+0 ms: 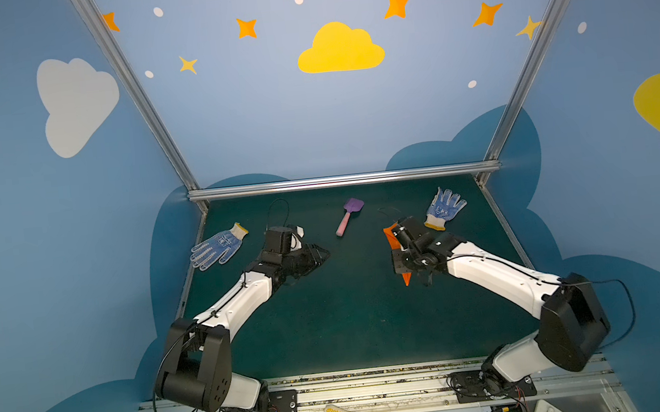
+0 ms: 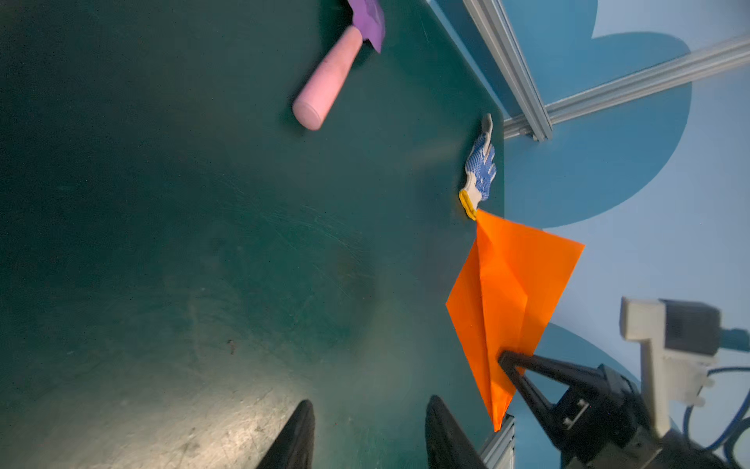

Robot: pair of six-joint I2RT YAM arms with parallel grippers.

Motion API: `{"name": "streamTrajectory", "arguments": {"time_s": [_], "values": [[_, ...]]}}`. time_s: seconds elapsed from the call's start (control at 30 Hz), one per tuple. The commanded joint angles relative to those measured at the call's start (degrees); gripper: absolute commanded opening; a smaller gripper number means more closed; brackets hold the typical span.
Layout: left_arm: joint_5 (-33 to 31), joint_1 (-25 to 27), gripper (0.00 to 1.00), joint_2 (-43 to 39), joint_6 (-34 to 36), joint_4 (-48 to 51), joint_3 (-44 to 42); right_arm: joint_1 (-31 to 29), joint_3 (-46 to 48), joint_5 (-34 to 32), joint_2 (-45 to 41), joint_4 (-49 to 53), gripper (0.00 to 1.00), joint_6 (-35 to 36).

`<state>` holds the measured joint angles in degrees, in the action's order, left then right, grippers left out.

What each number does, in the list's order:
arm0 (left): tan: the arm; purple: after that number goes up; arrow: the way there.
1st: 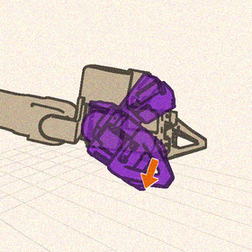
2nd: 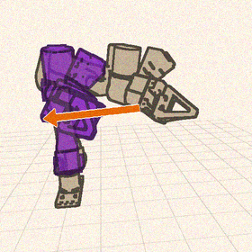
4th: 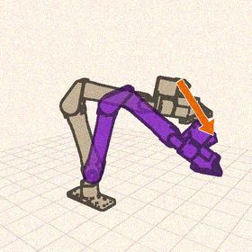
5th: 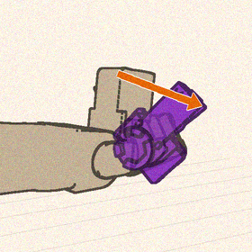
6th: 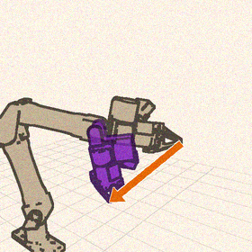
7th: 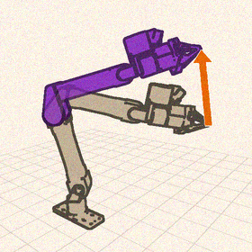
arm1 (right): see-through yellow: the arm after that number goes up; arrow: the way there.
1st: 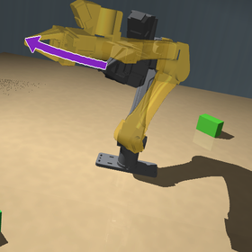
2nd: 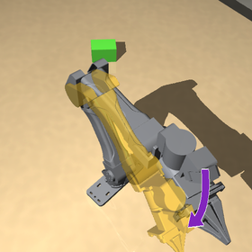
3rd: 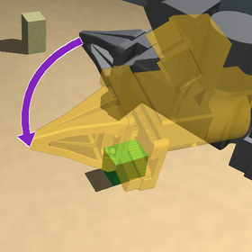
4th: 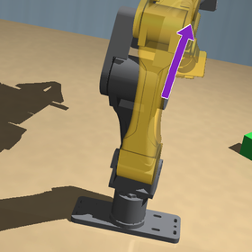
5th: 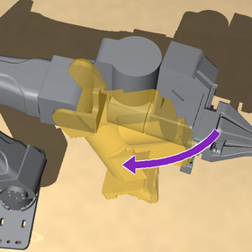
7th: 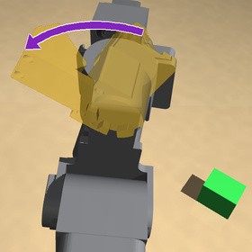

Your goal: Fold a paper plane with a square sheet of paper (fold left side to right side)

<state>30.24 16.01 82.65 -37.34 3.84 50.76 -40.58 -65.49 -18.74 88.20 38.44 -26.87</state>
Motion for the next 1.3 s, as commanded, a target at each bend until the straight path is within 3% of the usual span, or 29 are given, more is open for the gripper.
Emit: {"name": "streamTrajectory", "arguments": {"time_s": [0.0, 0.17, 0.23, 0.3, 0.37, 0.5, 0.6, 0.8, 1.0, 1.13, 1.27], "values": [[-0.2, -2.5, 0.46, -2.3, -0.6, 0.7, -1.2, -3.6, -2.3, -16.1, 5.2, 13.8, 0.0, 2.2], [1.1, -5.6, 0.47, -4.2, -1.0, 1.1, -1.7, -11.5, -7.4, -16.7, 15.3, 16.6, 0.02, -3.9], [1.6, -6.2, 0.47, -4.5, -1.3, 1.1, -1.7, -14.6, -11.0, -13.2, 19.5, 16.4, 0.13, -5.7], [1.9, -6.5, 0.47, -4.4, -1.6, 0.8, -2.0, -17.1, -15.6, -8.5, 23.4, 15.6, 0.34, -6.8], [2.3, -6.8, 0.47, -4.2, -2.1, 0.3, -2.4, -18.5, -20.9, -0.9, 26.1, 14.2, 0.48, -6.3], [3.1, -7.1, 0.47, -4.2, -1.9, 0.4, -2.9, -17.4, -23.9, 8.6, 22.5, 11.3, 0.58, -5.4], [4.1, -7.1, 0.52, -4.2, -1.0, 1.0, -3.0, -14.0, -18.9, 14.4, 14.9, 7.4, 0.59, -5.3], [7.1, -4.3, 0.57, -2.4, -1.4, -1.2, -3.4, -1.5, -1.9, 23.8, 0.4, -1.3, 0.59, -7.8], [6.4, 7.6, 0.57, 1.0, -1.6, -1.6, -0.7, 11.5, 9.3, 29.1, -6.4, -4.9, 0.6, -7.7], [6.3, 17.1, 0.52, 5.8, -3.8, -4.4, 2.4, 21.6, 16.6, 38.9, -7.5, -11.9, 0.6, -9.9], [6.1, 24.4, 0.46, 11.7, -5.6, -7.2, 6.7, 27.4, 21.2, 45.7, -6.4, -17.6, 0.6, -11.5]]}}
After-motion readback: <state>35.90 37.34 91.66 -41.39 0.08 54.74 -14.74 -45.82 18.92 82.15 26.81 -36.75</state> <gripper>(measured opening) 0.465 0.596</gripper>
